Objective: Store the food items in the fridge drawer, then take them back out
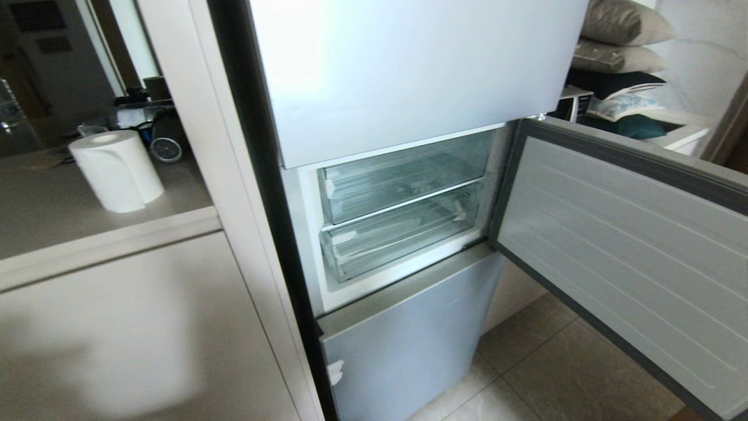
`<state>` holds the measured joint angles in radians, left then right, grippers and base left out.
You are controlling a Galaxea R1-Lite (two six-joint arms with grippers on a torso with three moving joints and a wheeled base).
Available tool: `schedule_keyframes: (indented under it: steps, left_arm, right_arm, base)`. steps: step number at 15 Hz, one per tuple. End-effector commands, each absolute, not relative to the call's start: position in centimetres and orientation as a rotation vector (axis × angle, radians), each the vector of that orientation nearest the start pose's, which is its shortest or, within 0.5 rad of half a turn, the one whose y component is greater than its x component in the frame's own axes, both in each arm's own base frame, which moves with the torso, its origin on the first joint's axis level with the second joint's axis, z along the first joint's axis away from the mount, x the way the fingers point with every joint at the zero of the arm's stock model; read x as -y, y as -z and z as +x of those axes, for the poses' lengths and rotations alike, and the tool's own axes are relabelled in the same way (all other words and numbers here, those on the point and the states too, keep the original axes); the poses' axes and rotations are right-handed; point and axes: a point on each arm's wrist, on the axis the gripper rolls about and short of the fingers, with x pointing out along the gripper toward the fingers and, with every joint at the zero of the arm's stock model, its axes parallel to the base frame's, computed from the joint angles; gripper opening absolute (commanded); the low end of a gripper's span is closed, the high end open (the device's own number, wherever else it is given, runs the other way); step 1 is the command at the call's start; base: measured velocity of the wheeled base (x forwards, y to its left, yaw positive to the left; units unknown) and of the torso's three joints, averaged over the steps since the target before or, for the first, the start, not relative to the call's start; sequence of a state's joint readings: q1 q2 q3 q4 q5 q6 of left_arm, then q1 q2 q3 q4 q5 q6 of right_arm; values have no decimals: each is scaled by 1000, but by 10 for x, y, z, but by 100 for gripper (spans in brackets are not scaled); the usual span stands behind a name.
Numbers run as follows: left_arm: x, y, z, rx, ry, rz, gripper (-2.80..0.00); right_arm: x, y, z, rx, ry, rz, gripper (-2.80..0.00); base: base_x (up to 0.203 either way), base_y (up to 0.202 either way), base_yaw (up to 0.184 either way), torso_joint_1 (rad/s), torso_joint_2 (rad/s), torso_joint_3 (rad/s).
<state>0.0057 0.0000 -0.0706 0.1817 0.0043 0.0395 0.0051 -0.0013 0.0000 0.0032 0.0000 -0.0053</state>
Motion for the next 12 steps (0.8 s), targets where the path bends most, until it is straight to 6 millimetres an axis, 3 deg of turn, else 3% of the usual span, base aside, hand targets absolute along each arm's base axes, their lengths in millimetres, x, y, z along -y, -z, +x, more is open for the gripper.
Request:
schedule_keyframes:
  steps: [1,9,12]
  left_arm:
    - [0,-76,-29,-114,-8,40,-280]
    - [0,-76,-29,-114,-8,40,-280]
    - [0,-76,-29,-114,-8,40,-280]
  right_arm:
    - [0,-75,-23,-2,-5,-6,-280]
    - [0,-75,-23,-3,-6,-5,-280]
    - [0,-75,-23,-2,-5,-6,-280]
  base:
    - [0,-12,173,2,-7,2]
    - [1,-7,168,2,3,3]
    - [0,0,31,2,1,1]
